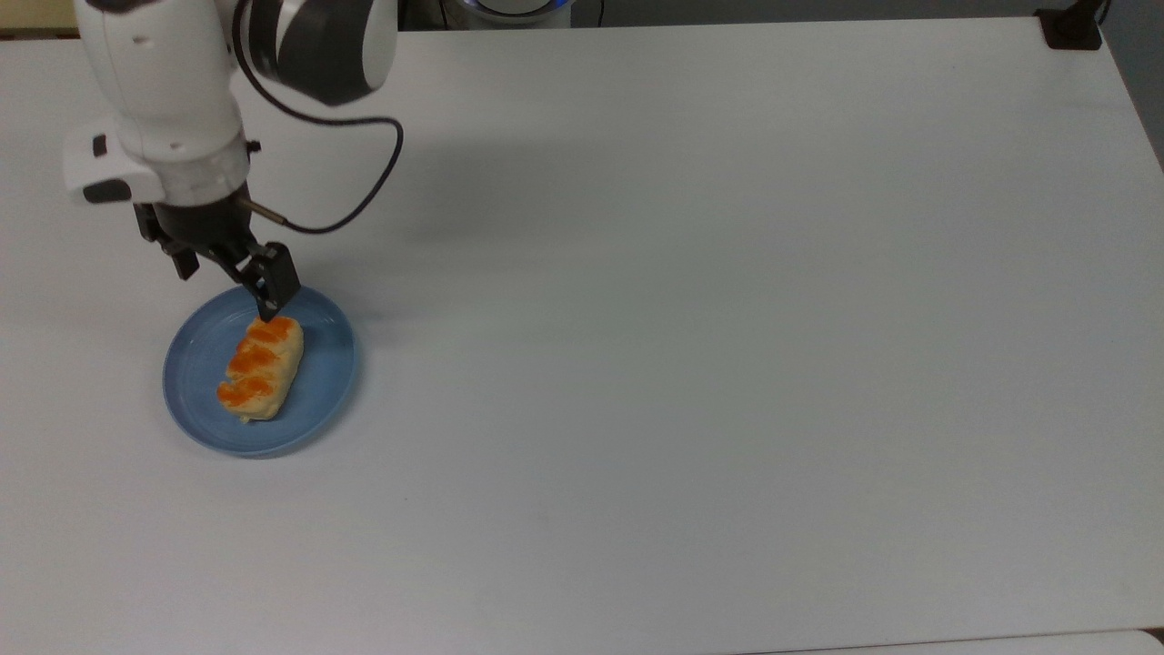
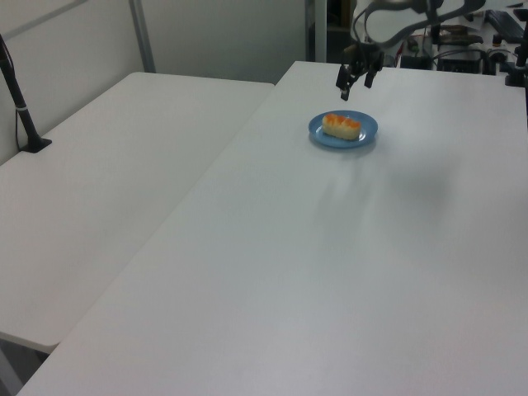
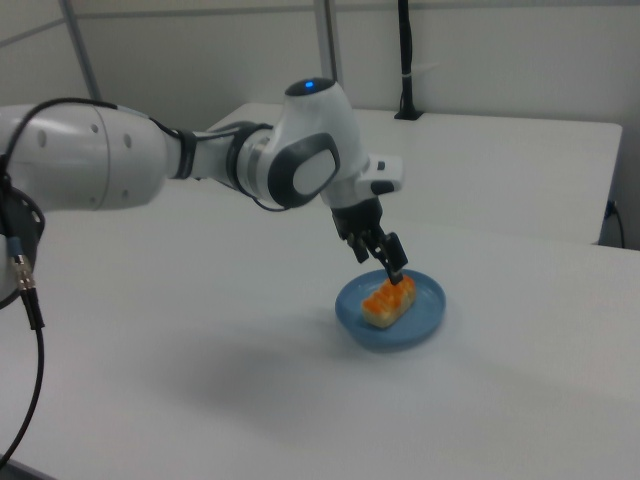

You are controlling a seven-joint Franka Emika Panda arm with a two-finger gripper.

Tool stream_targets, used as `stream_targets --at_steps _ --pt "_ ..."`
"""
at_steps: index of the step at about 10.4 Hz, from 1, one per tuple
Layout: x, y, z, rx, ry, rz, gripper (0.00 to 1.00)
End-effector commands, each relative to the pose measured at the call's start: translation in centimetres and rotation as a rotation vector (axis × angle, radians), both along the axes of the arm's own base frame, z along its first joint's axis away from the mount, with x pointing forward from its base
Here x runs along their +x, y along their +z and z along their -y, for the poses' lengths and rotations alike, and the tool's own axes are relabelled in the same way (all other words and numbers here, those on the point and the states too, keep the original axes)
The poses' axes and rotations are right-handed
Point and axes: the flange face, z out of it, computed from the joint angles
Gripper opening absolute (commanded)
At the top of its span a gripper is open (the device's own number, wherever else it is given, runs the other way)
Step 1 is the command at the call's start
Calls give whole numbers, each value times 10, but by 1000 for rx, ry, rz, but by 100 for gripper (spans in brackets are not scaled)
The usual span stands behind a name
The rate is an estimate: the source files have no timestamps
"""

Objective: Put the bread on the table
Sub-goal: 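Lower the gripper and close it on the bread roll, then lift the bread roll off the plate and carry it away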

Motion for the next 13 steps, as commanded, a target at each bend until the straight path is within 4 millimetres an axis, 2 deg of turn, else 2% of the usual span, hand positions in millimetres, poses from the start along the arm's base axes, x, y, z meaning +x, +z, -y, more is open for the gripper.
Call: stream_targets --at_steps 1,3,4,5,6,7,8,9,10,11,13 --pt "20 -61 0 -29 -20 -1 100" --pt "31 -92 -8 -55 -69 45 100" --pt "32 -105 -8 -62 -78 37 93" --pt "33 -103 -8 -63 -76 47 78" --pt "33 -92 -9 -63 -67 59 59" --pt "30 -59 -9 -62 -58 97 55" --pt "17 -28 -8 -60 -9 102 55" --pt "-8 -12 -8 -56 127 27 55" --pt "-34 -5 -8 -43 323 -79 56" --pt "-59 -4 -13 -9 457 -165 56" --pt "-115 -30 -32 44 539 -258 63"
